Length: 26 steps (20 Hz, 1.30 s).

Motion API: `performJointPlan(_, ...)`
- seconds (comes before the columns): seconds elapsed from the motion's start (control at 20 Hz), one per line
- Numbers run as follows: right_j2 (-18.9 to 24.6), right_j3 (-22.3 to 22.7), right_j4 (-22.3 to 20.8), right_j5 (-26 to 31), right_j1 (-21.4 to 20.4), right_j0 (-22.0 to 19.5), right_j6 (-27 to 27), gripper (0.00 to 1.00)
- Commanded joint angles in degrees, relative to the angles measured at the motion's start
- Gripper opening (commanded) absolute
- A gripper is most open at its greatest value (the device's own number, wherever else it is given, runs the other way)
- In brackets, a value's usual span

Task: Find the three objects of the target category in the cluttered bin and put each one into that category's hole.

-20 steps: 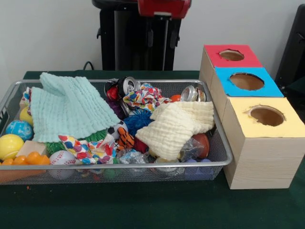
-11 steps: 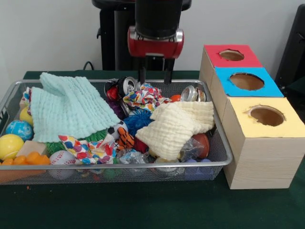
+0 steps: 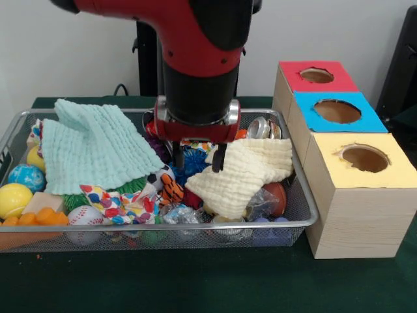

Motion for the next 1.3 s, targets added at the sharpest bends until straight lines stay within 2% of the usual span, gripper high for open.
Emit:
performJointPlan(0.05,1.43,-20.02,-1.49,9.55,11.14,0.18,7.87,1.00)
performJointPlan(0.2,2.48,-24.08,-1.24,12.36,13.98,1.41,7.34,1.00)
performJointPlan(0.45,3.74,-34.25,-1.51,19.18,18.94,3.85,5.72,1.00)
performJointPlan(0.65,3.54,-38.76,-1.25,21.71,21.38,4.82,5.99,1.00)
performJointPlan(0.85,1.87,-38.56,-1.50,20.76,21.67,4.18,6.10,1.00)
performJointPlan(1.05,0.35,-37.10,-1.70,20.82,19.24,2.69,3.54,1.00)
performJointPlan(1.3,-0.74,-35.64,-1.31,23.65,15.93,1.77,1.87,1.00)
